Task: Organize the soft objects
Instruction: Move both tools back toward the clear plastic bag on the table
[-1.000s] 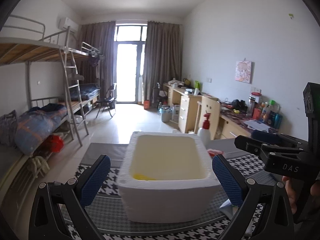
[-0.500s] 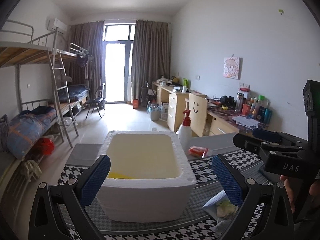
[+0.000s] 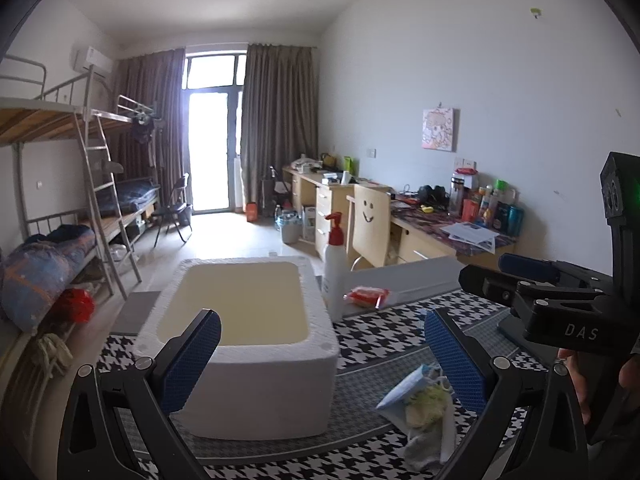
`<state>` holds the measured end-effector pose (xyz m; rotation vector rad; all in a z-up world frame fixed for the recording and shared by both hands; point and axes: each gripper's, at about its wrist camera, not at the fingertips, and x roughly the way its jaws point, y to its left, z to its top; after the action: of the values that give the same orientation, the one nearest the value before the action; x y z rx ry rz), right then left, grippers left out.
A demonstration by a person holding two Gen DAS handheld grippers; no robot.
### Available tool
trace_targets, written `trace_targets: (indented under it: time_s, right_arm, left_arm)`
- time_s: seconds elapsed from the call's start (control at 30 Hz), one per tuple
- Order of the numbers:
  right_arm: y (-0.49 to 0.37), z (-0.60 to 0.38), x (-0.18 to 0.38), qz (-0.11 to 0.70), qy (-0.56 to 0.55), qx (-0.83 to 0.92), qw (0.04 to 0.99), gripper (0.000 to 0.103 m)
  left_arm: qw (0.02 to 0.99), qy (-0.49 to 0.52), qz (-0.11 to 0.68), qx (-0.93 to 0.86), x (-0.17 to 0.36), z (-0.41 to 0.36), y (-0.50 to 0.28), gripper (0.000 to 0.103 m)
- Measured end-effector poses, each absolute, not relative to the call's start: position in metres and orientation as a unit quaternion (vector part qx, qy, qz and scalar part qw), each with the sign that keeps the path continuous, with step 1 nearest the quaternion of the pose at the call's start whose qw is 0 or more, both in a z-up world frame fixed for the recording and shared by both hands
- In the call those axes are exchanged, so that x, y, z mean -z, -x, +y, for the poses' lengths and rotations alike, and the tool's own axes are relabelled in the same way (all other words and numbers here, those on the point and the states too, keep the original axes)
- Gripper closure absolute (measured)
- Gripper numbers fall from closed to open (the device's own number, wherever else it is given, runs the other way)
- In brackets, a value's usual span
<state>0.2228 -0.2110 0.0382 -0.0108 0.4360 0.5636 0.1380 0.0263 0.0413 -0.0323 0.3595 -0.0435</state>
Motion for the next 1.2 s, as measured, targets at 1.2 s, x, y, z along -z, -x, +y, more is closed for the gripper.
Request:
trace_targets:
  time_s: [1.2]
  right_arm:
    - [-0.202,-0.247,0.002,0.215,0.005,-0.238,0.947,0.018]
  left_arm:
    - [0.98,0.016,0.189,0.061,-0.008,-0.001,-0.138,0.001]
